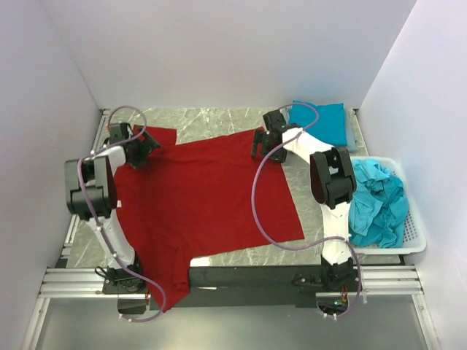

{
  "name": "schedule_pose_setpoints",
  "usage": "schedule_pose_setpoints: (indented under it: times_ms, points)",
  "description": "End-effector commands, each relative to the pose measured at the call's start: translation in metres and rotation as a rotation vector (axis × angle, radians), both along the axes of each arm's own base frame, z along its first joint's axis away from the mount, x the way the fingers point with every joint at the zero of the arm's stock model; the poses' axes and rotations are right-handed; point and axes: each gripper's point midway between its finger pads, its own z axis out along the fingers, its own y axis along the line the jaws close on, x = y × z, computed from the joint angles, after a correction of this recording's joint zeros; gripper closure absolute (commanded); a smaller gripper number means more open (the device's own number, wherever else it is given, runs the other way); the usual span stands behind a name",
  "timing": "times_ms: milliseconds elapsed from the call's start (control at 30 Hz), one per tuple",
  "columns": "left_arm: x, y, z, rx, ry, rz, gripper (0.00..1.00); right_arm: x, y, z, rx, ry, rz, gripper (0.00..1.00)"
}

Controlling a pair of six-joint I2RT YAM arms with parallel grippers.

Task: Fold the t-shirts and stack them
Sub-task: Flatten the tshirt out

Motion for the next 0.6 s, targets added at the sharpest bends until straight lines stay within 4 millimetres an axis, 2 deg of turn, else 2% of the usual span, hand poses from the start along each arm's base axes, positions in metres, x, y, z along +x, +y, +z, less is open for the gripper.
schedule_pose_setpoints:
  times_ms: [0, 33, 67, 100, 133, 167, 200, 233, 267, 300, 333, 367, 400, 433, 467, 500, 533, 567]
  points:
    - [0.016, -0.026, -0.019, -0.021, 0.048, -0.122, 0.03, 0.005, -0.027, -0.022, -0.056, 0.081, -0.039, 0.06]
    - [0.031, -0.029, -0.010, -0.018, 0.017, -0.135, 0.03, 0.010, -0.034, -0.021, -0.055, 0.079, -0.053, 0.06]
    - [0.037, -0.032, -0.010, -0.023, 0.012, -0.149, 0.03, 0.019, -0.035, -0.016, -0.051, 0.059, -0.056, 0.06]
    - [0.041, -0.038, -0.019, -0.038, 0.023, -0.173, 0.02, 0.022, -0.036, -0.018, -0.037, 0.071, -0.050, 0.06]
    - [0.058, -0.037, -0.008, -0.033, -0.014, -0.180, 0.02, 0.028, -0.041, -0.016, -0.040, 0.064, -0.055, 0.06]
    - [0.063, -0.039, -0.009, -0.037, -0.012, -0.191, 0.02, 0.040, -0.041, -0.006, -0.035, 0.033, -0.056, 0.06]
    - [0.068, -0.042, -0.021, -0.051, 0.005, -0.208, 0.01, 0.043, -0.043, -0.009, -0.041, 0.040, -0.049, 0.06]
    - [0.085, -0.041, -0.007, -0.042, -0.037, -0.216, 0.01, 0.050, -0.046, -0.007, -0.038, 0.030, -0.055, 0.06]
    - [0.091, -0.041, -0.008, -0.042, -0.044, -0.226, 0.01, 0.062, -0.045, 0.003, -0.029, -0.002, -0.053, 0.06]
    - [0.092, -0.040, -0.022, -0.048, -0.010, -0.228, 0.01, 0.064, -0.044, -0.002, -0.031, 0.011, -0.045, 0.06]
    - [0.110, -0.038, -0.006, -0.028, -0.056, -0.227, 0.01, 0.068, -0.044, -0.002, -0.028, 0.007, -0.045, 0.06]
    - [0.117, -0.036, -0.005, -0.017, -0.065, -0.230, 0.00, 0.078, -0.044, 0.007, -0.020, -0.020, -0.044, 0.06]
    - [0.123, -0.035, -0.012, -0.013, -0.061, -0.237, 0.01, 0.079, -0.043, 0.003, -0.023, -0.012, -0.038, 0.06]
    - [0.138, -0.034, 0.004, 0.007, -0.107, -0.249, 0.01, 0.082, -0.043, 0.003, -0.025, -0.019, -0.033, 0.06]
    - [0.144, -0.034, 0.007, 0.012, -0.125, -0.262, 0.01, 0.087, -0.042, 0.009, -0.019, -0.036, -0.034, 0.06]
    - [0.149, -0.034, -0.002, 0.012, -0.124, -0.278, 0.01, 0.091, -0.042, 0.008, -0.014, -0.047, -0.031, 0.06]
    - [0.160, -0.037, 0.012, 0.023, -0.166, -0.314, 0.01, 0.094, -0.041, 0.011, -0.007, -0.059, -0.033, 0.06]
    - [0.164, -0.038, 0.014, 0.024, -0.180, -0.331, 0.01, 0.098, -0.042, 0.013, 0.001, -0.071, -0.035, 0.06]
